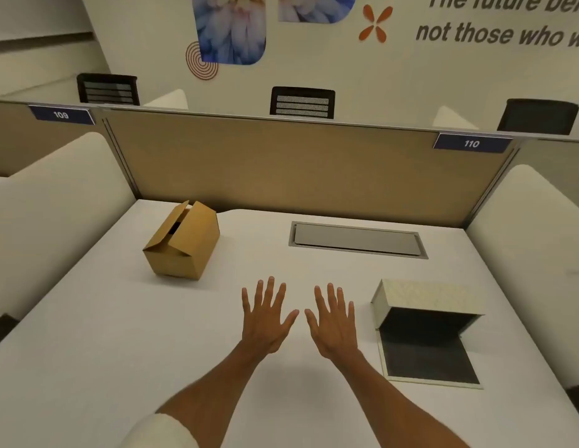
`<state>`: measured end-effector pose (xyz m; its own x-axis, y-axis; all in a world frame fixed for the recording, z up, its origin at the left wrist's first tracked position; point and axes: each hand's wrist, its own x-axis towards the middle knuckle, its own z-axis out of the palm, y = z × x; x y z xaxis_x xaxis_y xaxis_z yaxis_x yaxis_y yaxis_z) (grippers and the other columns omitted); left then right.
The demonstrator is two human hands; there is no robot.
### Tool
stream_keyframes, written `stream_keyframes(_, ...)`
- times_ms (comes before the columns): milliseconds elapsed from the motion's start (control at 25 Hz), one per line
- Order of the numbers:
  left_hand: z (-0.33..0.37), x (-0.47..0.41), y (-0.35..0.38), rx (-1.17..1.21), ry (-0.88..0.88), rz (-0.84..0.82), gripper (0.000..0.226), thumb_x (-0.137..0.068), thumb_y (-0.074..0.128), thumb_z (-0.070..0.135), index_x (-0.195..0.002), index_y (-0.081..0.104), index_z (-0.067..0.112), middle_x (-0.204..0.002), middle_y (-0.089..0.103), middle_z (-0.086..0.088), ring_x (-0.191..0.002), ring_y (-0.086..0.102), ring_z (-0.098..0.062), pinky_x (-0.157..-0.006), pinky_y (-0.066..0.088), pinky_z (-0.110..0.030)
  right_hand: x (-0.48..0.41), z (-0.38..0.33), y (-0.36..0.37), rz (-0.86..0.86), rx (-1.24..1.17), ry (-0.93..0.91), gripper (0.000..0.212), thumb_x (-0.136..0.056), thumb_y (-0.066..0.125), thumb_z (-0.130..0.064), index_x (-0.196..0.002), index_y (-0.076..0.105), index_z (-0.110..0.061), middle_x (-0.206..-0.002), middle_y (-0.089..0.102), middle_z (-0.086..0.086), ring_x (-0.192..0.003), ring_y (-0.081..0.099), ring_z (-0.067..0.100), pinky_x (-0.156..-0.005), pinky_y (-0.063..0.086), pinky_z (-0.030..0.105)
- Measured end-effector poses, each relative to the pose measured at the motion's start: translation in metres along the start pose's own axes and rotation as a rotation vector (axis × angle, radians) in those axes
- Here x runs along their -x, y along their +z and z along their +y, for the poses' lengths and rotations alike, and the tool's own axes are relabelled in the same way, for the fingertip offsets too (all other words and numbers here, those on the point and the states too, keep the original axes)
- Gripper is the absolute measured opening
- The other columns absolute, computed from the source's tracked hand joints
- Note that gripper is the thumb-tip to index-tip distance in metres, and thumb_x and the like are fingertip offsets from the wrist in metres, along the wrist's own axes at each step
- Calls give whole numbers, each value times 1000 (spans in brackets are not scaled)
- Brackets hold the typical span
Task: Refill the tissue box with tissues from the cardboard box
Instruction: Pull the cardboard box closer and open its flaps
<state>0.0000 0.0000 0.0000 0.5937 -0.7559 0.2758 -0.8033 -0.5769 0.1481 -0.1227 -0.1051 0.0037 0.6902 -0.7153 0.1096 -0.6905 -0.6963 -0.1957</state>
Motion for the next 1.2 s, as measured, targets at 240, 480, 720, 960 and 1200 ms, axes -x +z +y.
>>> stream_keyframes(240,6,5,-9,-4,-63,-142,74,-88,12,70,-150,-2,32,-152,34,-10,-146,-18,-19,-112,-7,-56,7,4,3,-165,-74,21,67,-94,8,-61,-141,36,-24,-147,47,11,-133,46,36,-113,-2,45)
stream_keyframes(480,-11,-8,-17,67,-81,-201,72,-90,10,68,-151,1,31,-148,42,-11,-140,19,-30,-111,-1,-55,-7,-13,5,-135,-111,-21,101,-70,-26,-73,-153,9,-25,-162,3,6,-150,3,30,-117,-10,46)
stream_keyframes(720,-75,-41,-25,43,-70,-222,71,-90,8,67,-147,22,26,-146,45,-12,-133,43,-36,-111,0,-52,-39,-76,7,-156,-167,-6,109,-58,-33,-73,-152,-2,-28,-162,-8,4,-150,-9,25,-119,-7,47)
stream_keyframes(960,-169,-81,-28,70,-61,-237,68,-92,12,65,-145,31,25,-146,46,-10,-135,40,-32,-114,2,-51,-91,-167,21,-179,-201,59,120,-48,-39,-75,-152,-2,-27,-163,-7,4,-150,-7,25,-120,-5,46)
stream_keyframes(1200,-243,-135,-38,98,-57,-293,82,-91,-2,63,-139,45,16,-145,47,-10,-132,44,-34,-110,23,-53,-146,-248,23,-197,-193,61,96,-73,-16,-75,-153,4,-27,-163,-2,5,-150,-2,26,-120,1,46)
